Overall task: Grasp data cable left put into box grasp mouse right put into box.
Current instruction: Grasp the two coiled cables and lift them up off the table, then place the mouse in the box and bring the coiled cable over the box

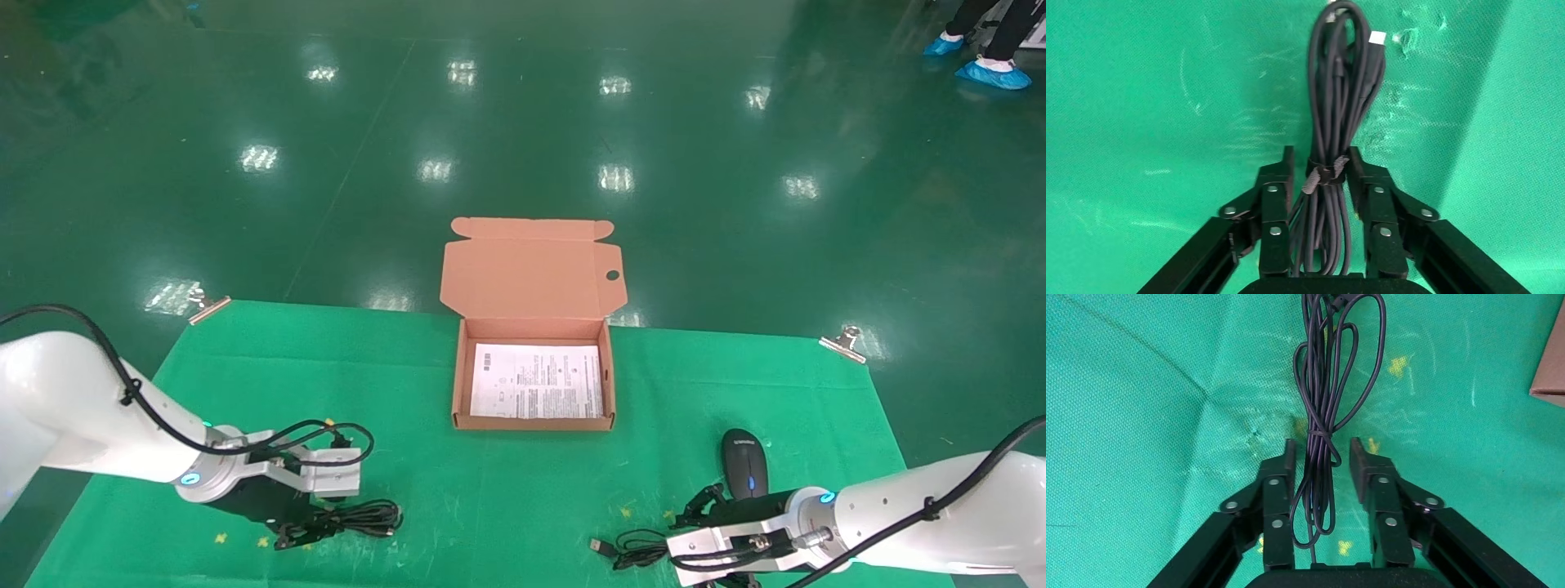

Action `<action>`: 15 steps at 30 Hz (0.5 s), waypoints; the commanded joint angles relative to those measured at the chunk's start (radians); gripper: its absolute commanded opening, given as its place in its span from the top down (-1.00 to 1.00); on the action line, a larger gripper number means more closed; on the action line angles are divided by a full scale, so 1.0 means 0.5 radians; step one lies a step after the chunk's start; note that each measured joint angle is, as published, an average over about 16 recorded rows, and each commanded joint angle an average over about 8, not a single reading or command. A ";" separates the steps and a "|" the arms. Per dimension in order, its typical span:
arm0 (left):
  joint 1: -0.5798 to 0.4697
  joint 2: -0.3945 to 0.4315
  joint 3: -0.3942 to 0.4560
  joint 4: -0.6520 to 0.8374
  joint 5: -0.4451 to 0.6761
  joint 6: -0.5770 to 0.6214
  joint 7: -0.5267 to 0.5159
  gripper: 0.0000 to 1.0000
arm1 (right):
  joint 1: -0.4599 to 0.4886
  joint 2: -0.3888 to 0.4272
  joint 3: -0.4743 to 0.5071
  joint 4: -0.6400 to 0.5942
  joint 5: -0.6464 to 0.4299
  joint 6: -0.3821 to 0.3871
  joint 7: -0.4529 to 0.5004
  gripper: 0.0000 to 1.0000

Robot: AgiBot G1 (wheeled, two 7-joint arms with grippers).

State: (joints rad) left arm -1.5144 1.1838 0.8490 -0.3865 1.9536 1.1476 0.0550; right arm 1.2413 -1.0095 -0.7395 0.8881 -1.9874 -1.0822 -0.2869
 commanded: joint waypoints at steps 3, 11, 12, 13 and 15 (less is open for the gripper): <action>0.000 0.000 0.000 -0.001 0.000 0.001 0.000 1.00 | 0.000 0.000 0.000 0.001 0.001 -0.001 0.000 1.00; -0.002 -0.004 -0.001 -0.006 -0.001 0.003 0.003 1.00 | 0.012 0.015 0.011 0.015 0.006 -0.005 0.020 1.00; -0.005 -0.008 -0.003 -0.011 -0.005 0.007 0.006 1.00 | 0.018 0.024 0.018 0.027 0.012 -0.010 0.033 1.00; -0.010 -0.015 -0.007 -0.017 -0.011 0.012 0.010 1.00 | 0.026 0.035 0.027 0.043 0.020 -0.015 0.049 1.00; -0.032 -0.035 -0.018 -0.038 -0.025 0.023 0.021 1.00 | 0.051 0.075 0.057 0.093 0.045 -0.031 0.100 1.00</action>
State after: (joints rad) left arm -1.5452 1.1576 0.8366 -0.4233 1.9405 1.1592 0.0686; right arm 1.2755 -0.9558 -0.7007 0.9590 -1.9609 -1.1005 -0.2205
